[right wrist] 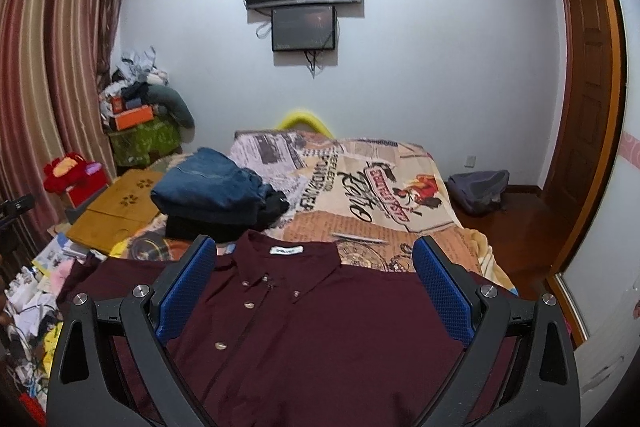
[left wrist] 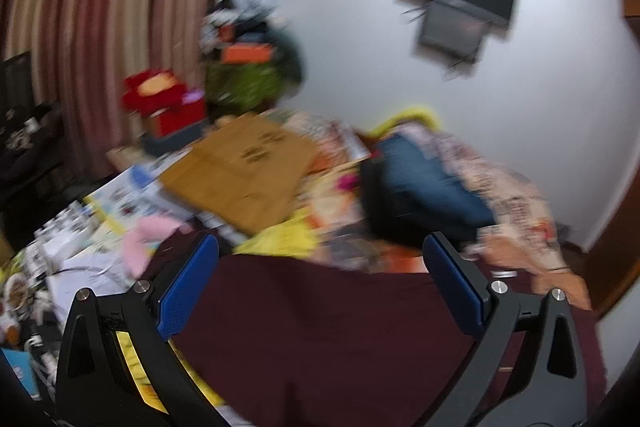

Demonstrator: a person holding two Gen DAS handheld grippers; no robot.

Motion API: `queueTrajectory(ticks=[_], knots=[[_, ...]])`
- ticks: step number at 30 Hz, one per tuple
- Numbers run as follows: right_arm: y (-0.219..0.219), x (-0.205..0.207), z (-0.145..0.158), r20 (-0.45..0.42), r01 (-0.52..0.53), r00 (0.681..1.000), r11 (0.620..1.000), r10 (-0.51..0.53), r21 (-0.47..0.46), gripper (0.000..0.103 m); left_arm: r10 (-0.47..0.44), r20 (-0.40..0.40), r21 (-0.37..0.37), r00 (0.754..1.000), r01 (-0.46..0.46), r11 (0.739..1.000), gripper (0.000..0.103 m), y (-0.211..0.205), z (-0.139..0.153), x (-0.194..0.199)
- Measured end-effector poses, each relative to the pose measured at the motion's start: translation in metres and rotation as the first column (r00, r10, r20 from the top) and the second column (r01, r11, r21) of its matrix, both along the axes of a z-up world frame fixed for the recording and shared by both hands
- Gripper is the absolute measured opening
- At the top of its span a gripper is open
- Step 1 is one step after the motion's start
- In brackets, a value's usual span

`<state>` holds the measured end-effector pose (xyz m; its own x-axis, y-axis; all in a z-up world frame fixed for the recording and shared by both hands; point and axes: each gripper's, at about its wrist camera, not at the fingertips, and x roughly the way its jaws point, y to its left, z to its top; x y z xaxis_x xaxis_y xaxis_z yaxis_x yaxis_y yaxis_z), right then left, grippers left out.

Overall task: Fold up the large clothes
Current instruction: 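Grasp the maroon shirt's sleeve with the left gripper and lift it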

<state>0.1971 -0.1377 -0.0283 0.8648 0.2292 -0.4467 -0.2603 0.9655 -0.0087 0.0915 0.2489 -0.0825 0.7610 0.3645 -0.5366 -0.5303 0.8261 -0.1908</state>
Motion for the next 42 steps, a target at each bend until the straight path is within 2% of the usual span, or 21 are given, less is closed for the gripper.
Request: queueTrajectory(ticks=[3,6,8,9,12,14,19,22,23,25,26,28,29,30,31,32,34,35,37,39,42], knots=[[0.001,0.013,-0.008,-0.027,0.008,1.0,0.999,-0.009,-0.032,0.098,0.064,-0.075,-0.057,0.995,-0.069,0.996,0.103,0.045,-0.032,-0.002],[0.005,0.031,-0.021,-0.067,0.015,0.998,0.996,-0.021,-0.09,0.098,0.107,-0.15,-0.156,0.983,-0.131,0.979,0.103,0.089,-0.071,-0.006],[0.005,0.04,-0.028,-0.096,0.011,0.995,0.993,-0.022,-0.114,0.098,0.114,-0.195,-0.247,0.974,-0.162,0.955,0.102,0.114,-0.106,-0.012],[0.006,0.045,-0.034,-0.118,0.006,0.993,0.992,-0.021,-0.124,0.098,0.125,-0.217,-0.286,0.968,-0.186,0.94,0.096,0.124,-0.121,-0.016],[0.008,0.054,-0.044,-0.178,-0.012,0.984,0.993,-0.009,-0.114,0.098,0.142,-0.276,-0.435,0.951,-0.255,0.863,0.081,0.15,-0.171,-0.031],[0.01,0.057,-0.049,-0.211,-0.019,0.977,0.994,-0.005,-0.107,0.098,0.154,-0.286,-0.528,0.946,-0.29,0.799,0.079,0.163,-0.203,-0.042],[0.018,0.066,-0.059,-0.257,-0.027,0.966,0.992,-0.005,-0.12,0.098,0.158,-0.3,-0.674,0.941,-0.326,0.663,0.075,0.175,-0.257,-0.049],[0.022,0.069,-0.062,-0.272,-0.038,0.962,0.991,0.002,-0.127,0.098,0.159,-0.318,-0.701,0.935,-0.345,0.624,0.074,0.181,-0.281,-0.048],[0.023,0.071,-0.063,-0.275,-0.039,0.961,0.991,0.002,-0.129,0.098,0.164,-0.323,-0.708,0.932,-0.353,0.612,0.071,0.181,-0.287,-0.047],[0.023,0.072,-0.066,-0.29,-0.044,0.957,0.99,0.004,-0.132,0.098,0.16,-0.328,-0.725,0.931,-0.357,0.59,0.053,0.182,-0.295,-0.044],[0.024,0.074,-0.067,-0.294,-0.045,0.956,0.99,0.004,-0.132,0.098,0.159,-0.328,-0.731,0.931,-0.356,0.582,0.039,0.182,-0.297,-0.042],[0.024,0.076,-0.07,-0.305,-0.046,0.952,0.99,0.002,-0.137,0.098,0.174,-0.34,-0.706,0.924,-0.373,0.602,0.028,0.18,-0.292,-0.039],[0.023,0.076,-0.072,-0.311,-0.045,0.951,0.989,-0.001,-0.141,0.098,0.18,-0.357,-0.671,0.917,-0.386,0.633,0.013,0.178,-0.285,-0.036],[0.022,0.076,-0.072,-0.314,-0.044,0.949,0.989,-0.003,-0.144,0.098,0.184,-0.366,-0.637,0.912,-0.39,0.665,0.008,0.176,-0.276,-0.034],[0.021,0.077,-0.073,-0.316,-0.043,0.949,0.989,-0.005,-0.145,0.098,0.192,-0.37,-0.597,0.909,-0.391,0.701,0.007,0.173,-0.265,-0.032],[0.021,0.077,-0.073,-0.316,-0.042,0.949,0.989,-0.005,-0.144,0.098,0.199,-0.368,-0.567,0.908,-0.389,0.727,0.006,0.172,-0.257,-0.031],[0.019,0.077,-0.073,-0.318,-0.041,0.948,0.989,-0.006,-0.141,0.098,0.212,-0.355,-0.476,0.911,-0.371,0.797,0.005,0.163,-0.225,-0.024],[0.017,0.078,-0.073,-0.318,-0.039,0.948,0.99,-0.007,-0.138,0.098,0.214,-0.339,-0.446,0.916,-0.357,0.821,0.005,0.16,-0.212,-0.021],[0.014,0.078,-0.072,-0.319,-0.037,0.948,0.991,-0.006,-0.13,0.098,0.201,-0.284,-0.396,0.938,-0.305,0.866,0.004,0.15,-0.179,-0.014],[0.011,0.078,-0.07,-0.315,-0.035,0.949,0.992,-0.003,-0.117,0.098,0.173,-0.226,-0.363,0.959,-0.247,0.898,0.003,0.137,-0.15,-0.004],[0.006,0.076,-0.067,-0.307,-0.034,0.952,0.994,0.001,-0.104,0.098,0.08,-0.12,-0.32,0.99,-0.115,0.94,0.003,0.108,-0.099,0.018]])
